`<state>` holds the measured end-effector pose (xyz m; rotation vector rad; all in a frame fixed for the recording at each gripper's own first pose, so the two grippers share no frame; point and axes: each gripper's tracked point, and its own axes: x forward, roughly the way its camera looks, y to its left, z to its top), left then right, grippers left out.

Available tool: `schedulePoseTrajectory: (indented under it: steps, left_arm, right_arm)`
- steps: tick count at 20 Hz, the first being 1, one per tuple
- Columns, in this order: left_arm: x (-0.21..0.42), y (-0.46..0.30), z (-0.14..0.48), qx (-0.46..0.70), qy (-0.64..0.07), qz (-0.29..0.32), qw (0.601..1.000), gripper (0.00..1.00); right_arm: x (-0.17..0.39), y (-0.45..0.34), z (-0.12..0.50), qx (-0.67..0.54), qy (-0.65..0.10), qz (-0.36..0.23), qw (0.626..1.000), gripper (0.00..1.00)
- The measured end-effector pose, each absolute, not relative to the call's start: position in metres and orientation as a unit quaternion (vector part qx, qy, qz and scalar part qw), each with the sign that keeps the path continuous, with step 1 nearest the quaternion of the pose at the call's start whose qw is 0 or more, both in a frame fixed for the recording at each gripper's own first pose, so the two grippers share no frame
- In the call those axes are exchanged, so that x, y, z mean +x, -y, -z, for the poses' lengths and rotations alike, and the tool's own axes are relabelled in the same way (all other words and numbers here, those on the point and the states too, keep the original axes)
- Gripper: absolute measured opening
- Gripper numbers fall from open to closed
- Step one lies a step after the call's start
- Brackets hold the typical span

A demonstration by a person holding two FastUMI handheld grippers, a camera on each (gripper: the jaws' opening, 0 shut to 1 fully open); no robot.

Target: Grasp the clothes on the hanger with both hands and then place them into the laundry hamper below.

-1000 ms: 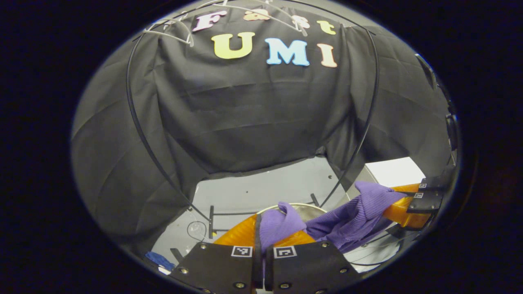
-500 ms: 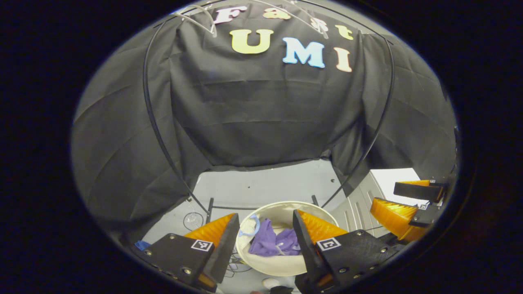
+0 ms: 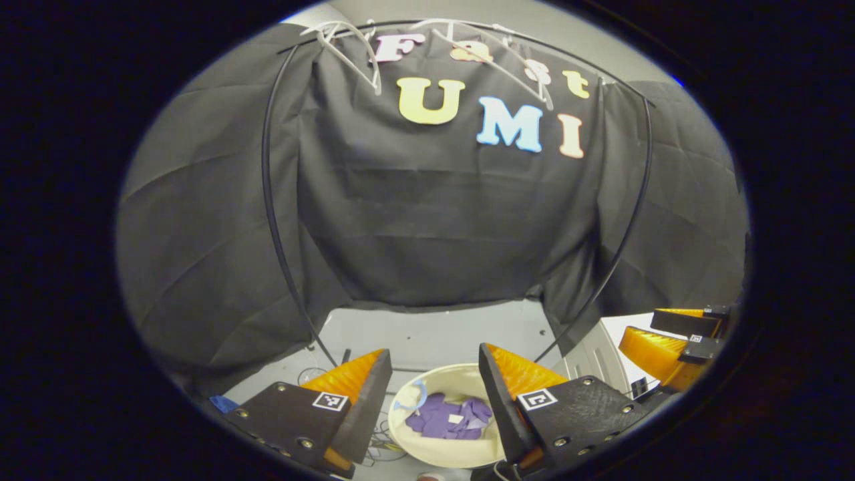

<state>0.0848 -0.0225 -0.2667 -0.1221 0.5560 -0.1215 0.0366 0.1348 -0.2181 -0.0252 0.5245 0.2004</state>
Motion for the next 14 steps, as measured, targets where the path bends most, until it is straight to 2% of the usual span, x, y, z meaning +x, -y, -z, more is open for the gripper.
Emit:
schedulePoseTrajectory:
  steps: [3, 4, 5, 12, 14]
  left_arm:
    - [0.087, 0.014, 0.218, -0.060, -0.234, 0.060, 0.969, 0.76]
    - [0.089, 0.009, 0.202, -0.058, -0.219, 0.058, 0.972, 0.70]
    - [0.091, 0.005, 0.185, -0.056, -0.203, 0.057, 0.976, 0.82]
    - [0.086, -0.025, 0.068, -0.067, -0.100, 0.047, 0.992, 0.82]
    - [0.077, -0.037, 0.040, -0.062, -0.070, 0.043, 0.995, 0.81]
  right_arm:
    - [0.037, -0.124, 0.176, -0.007, -0.214, -0.085, 0.973, 0.95]
    - [0.039, -0.122, 0.161, -0.002, -0.199, -0.082, 0.977, 0.94]
    - [0.039, -0.120, 0.144, 0.002, -0.186, -0.080, 0.979, 0.95]
    - [0.035, -0.111, 0.051, 0.010, -0.106, -0.084, 0.991, 0.93]
    - [0.030, -0.102, 0.028, 0.002, -0.081, -0.077, 0.994, 0.96]
